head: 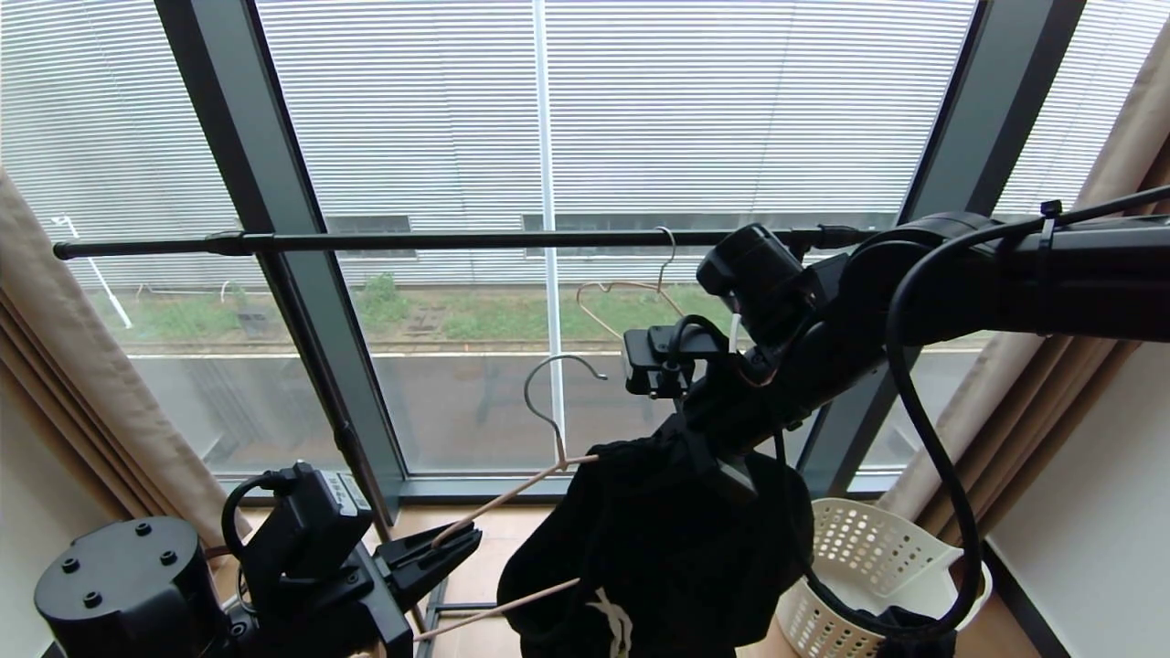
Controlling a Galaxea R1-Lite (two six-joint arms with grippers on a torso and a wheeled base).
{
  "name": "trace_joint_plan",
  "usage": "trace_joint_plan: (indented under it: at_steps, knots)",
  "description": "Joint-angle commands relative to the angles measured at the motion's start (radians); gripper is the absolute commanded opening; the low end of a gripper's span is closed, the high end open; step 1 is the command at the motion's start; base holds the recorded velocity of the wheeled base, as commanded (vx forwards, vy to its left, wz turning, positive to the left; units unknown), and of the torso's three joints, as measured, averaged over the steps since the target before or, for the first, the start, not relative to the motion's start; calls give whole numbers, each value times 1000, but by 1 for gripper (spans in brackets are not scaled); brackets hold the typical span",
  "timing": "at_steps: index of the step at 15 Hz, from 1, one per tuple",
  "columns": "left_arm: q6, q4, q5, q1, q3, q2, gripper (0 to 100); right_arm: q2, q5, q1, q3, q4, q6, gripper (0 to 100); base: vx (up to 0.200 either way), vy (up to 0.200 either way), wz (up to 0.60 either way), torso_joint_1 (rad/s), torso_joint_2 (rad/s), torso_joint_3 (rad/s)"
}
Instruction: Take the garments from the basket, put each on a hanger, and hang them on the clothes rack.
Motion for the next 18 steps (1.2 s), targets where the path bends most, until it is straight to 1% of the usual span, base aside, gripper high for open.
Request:
trace_joint_plan:
  at_steps: [1, 5, 6, 13, 14, 15, 16, 17, 18]
  knots:
    - [1, 0, 4, 2, 0, 4, 0, -10, 1, 0, 5, 0, -1, 0, 0, 0, 0, 0, 0, 0]
    - [-7, 0, 4, 14, 0, 10, 0, -18, 1, 0, 17, -2, -1, 0, 0, 0, 0, 0, 0, 0]
    - [-6, 0, 4, 17, 0, 10, 100, -18, 1, 0, 15, -2, -1, 0, 0, 0, 0, 0, 0, 0]
    - [-4, 0, -4, 37, 0, 2, 100, -44, -1, 0, 48, -2, -2, 0, 0, 0, 0, 0, 0, 0]
    - [-12, 0, -7, 45, 0, -22, 100, -50, -1, -1, 51, -2, -2, 0, 0, 0, 0, 0, 0, 0]
    - [-44, 0, -9, 45, 0, -56, 100, -56, 1, -6, 61, -8, -2, 0, 0, 0, 0, 0, 0, 0]
    - [-88, 0, -21, 48, -6, -91, 100, -67, 1, -9, 69, -8, -4, 0, 0, 0, 0, 0, 0, 0]
    - [-124, 0, -64, 63, -17, -127, 100, -72, 1, -18, 80, -8, -4, 0, 0, 0, 0, 0, 0, 0]
    - [-147, 0, -144, 134, -20, -156, 100, -78, 2, -29, 92, -8, -5, 0, 0, 0, 0, 0, 0, 0]
